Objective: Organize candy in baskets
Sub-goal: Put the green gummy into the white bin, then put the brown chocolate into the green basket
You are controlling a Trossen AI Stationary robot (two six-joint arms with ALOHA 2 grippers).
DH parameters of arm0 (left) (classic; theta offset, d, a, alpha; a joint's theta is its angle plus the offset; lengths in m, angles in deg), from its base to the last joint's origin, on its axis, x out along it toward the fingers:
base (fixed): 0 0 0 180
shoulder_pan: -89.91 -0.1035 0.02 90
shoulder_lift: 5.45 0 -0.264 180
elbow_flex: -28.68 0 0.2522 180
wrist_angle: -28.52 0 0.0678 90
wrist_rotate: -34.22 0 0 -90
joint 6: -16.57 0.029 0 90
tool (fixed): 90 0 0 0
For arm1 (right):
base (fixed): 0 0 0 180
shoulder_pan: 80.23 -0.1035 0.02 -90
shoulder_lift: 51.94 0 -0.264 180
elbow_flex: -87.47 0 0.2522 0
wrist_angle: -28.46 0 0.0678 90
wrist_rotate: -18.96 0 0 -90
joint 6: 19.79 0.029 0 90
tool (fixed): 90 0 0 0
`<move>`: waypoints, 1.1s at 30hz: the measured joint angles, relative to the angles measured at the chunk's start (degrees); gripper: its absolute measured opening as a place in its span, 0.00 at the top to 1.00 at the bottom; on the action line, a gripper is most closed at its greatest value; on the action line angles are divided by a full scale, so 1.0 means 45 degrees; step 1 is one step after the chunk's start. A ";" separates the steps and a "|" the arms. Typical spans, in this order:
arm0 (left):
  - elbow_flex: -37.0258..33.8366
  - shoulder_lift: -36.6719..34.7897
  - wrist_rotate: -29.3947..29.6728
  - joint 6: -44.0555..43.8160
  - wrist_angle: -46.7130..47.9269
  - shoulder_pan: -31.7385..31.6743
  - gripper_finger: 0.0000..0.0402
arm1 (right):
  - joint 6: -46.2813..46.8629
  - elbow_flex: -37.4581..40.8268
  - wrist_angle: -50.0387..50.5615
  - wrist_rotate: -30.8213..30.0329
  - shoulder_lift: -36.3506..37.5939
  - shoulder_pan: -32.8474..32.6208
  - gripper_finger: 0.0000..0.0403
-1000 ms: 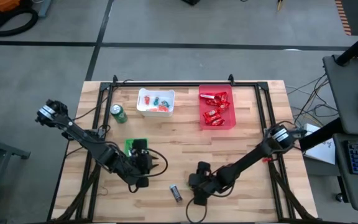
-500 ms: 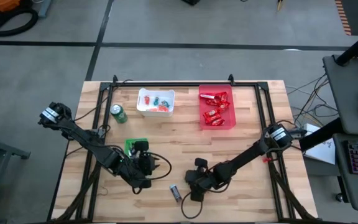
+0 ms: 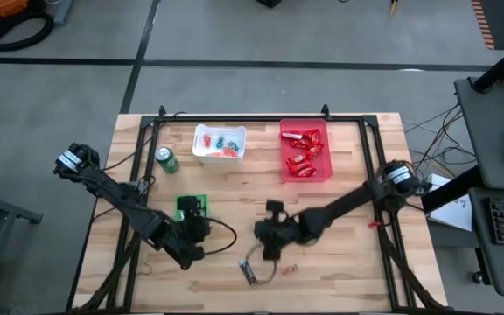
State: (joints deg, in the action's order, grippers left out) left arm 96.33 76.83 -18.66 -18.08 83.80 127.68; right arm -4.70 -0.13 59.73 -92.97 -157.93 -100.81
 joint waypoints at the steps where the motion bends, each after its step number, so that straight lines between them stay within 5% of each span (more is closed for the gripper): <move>1: 0.0000 -0.0025 0.0000 -0.0200 0.0247 0.0036 0.77 | -0.0532 0.0000 -0.0072 -0.0285 0.0131 0.0329 0.97; 7: 0.0000 -0.0231 0.0219 -0.0456 0.1016 0.0355 0.77 | -0.2828 0.0005 -0.1483 -0.0807 0.0372 0.3121 0.97; 13: -0.0001 -0.0917 0.1088 -0.1131 0.2434 0.1004 0.77 | -0.2747 0.0005 -0.4555 -0.0785 0.0208 0.5980 0.97; 18: -0.0033 -0.1595 0.2814 -0.1433 0.2592 0.1614 0.77 | -0.2481 0.0005 -0.6759 0.1407 0.0196 0.7659 0.97; 24: -0.0068 -0.1987 0.3998 -0.1430 0.2556 0.1741 0.77 | -0.2561 0.0005 -0.7389 0.2261 0.0196 0.8355 0.92; 33: -0.0087 -0.1840 0.4541 -0.1428 0.2224 0.1741 0.77 | -0.2640 0.0005 -0.7288 0.2336 0.0196 0.8192 0.70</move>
State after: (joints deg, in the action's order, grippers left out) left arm 95.94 68.55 1.78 -24.50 93.81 135.52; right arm -16.57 -0.11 26.93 -82.46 -157.04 -63.95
